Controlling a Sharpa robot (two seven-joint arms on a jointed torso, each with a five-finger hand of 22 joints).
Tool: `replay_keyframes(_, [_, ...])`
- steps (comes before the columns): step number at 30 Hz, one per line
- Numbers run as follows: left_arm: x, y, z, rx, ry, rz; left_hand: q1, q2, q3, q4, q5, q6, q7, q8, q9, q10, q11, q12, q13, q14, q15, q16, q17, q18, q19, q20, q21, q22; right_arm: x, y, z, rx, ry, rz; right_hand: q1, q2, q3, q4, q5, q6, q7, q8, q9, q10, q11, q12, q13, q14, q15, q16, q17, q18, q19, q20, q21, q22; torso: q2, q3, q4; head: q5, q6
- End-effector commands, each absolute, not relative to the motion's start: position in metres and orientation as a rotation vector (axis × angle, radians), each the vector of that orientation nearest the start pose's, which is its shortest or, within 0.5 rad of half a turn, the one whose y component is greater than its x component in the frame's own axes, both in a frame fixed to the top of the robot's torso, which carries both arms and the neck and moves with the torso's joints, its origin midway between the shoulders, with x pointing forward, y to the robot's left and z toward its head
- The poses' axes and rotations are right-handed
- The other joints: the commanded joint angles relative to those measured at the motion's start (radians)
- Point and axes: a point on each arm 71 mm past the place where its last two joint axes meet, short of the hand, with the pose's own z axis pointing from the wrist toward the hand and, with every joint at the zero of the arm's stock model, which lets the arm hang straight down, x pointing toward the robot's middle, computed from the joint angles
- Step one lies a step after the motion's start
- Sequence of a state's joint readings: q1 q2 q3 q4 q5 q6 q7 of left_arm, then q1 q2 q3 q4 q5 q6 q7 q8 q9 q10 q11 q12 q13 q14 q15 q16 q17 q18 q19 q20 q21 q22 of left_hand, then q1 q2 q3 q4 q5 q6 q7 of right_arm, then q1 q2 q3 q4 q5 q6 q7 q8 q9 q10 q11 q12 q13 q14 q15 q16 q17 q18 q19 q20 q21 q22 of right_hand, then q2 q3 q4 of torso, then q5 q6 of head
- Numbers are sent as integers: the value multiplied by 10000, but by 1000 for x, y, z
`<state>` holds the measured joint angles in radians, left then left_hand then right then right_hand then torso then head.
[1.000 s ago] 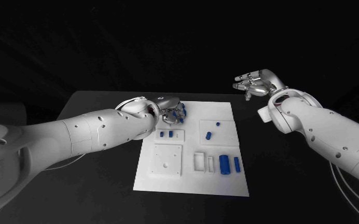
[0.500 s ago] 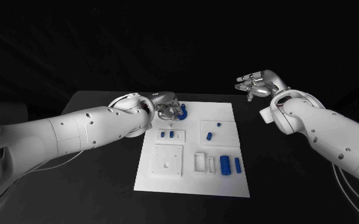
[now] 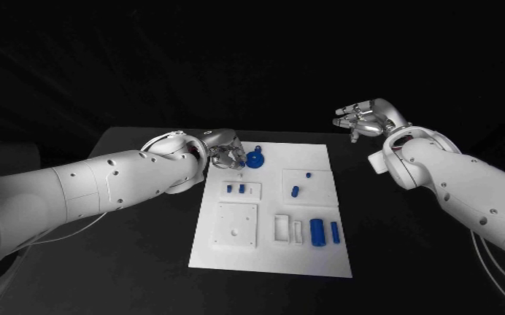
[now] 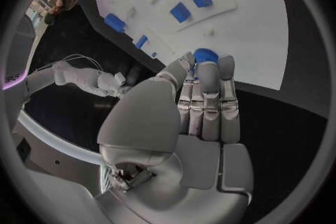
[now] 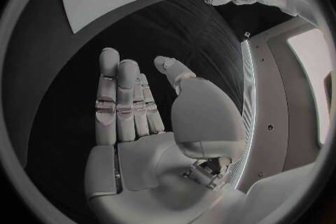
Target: Assemble the parts on the task board
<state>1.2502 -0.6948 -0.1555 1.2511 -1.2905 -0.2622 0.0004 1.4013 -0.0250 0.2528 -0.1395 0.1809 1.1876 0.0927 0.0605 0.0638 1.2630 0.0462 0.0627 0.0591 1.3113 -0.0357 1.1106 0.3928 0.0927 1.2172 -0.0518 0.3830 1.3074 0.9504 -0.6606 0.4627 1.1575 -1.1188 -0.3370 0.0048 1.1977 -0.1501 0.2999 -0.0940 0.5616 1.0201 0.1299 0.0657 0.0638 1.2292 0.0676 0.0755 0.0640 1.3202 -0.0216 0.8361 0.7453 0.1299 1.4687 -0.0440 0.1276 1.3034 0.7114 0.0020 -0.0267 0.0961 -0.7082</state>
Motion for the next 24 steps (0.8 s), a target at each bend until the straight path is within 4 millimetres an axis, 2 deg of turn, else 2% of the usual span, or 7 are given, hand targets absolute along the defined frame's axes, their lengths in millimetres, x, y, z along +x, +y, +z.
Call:
replay_keyframes(1, [527,205,-220,1328,17950,-6226,37,55,-56,-30,-60,37,22,24,8,44,29,-36,-5,49,9,9,10,57,17,-9,24,205,556,-255,-179,5578,14613,8547,-95,-6,47,-2,32,55,36,-32,7,6,25,-49,-15,-54,5,63,-9,154,88,18,-66,9,8,1,-13,8,-3])
replay_keyframes(17, [527,211,-233,1455,18405,-5982,76,43,-68,-20,-83,21,29,25,7,25,38,-36,-5,30,16,-7,11,60,-8,-5,39,206,556,-256,-179,5579,14598,8555,-95,-6,47,-2,32,55,36,-32,7,6,25,-49,-15,-54,5,63,-9,154,88,18,-66,9,5,15,-15,16,-31])
replay_keyframes(24, [526,211,-239,1517,18590,-5932,76,43,-68,-20,-83,21,29,25,7,25,38,-36,-5,30,16,-7,11,60,-8,-5,39,206,556,-255,-179,5577,14600,8568,-95,-6,47,-2,32,55,36,-32,7,6,25,-49,-15,-54,5,63,-9,154,88,18,-66,9,6,3,-14,4,-51])
